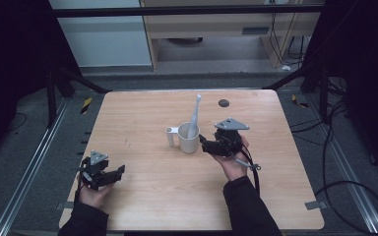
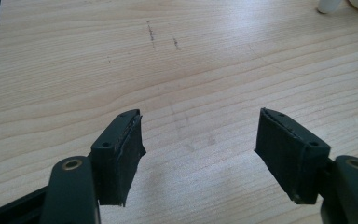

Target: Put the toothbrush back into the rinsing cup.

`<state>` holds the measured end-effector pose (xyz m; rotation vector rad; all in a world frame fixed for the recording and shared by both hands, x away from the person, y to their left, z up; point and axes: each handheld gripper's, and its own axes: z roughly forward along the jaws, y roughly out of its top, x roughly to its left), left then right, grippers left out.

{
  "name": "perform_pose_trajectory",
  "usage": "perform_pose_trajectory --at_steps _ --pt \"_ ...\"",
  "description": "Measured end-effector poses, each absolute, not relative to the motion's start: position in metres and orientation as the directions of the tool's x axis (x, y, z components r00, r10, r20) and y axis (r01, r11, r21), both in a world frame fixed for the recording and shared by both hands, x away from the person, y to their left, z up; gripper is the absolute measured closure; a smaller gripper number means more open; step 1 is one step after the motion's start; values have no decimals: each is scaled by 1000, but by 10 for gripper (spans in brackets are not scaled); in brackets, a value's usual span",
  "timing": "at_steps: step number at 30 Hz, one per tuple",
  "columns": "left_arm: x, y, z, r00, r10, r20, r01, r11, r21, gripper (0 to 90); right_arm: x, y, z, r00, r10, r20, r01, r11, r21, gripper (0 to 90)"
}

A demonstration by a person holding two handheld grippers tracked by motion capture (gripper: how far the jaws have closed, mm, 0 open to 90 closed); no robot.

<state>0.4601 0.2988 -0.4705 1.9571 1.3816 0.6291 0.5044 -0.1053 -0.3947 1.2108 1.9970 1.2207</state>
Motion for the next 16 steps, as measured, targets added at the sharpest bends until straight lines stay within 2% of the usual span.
perform_pose_trajectory --at_steps 7,16 --pt "460 298 -471 330 944 16 632 -233 739 301 476 -141 -412 -465 885 8 445 226 866 243" --pt "460 298 -472 335 942 18 630 -238 739 292 457 -181 -436 -437 900 -2 502 245 829 229"
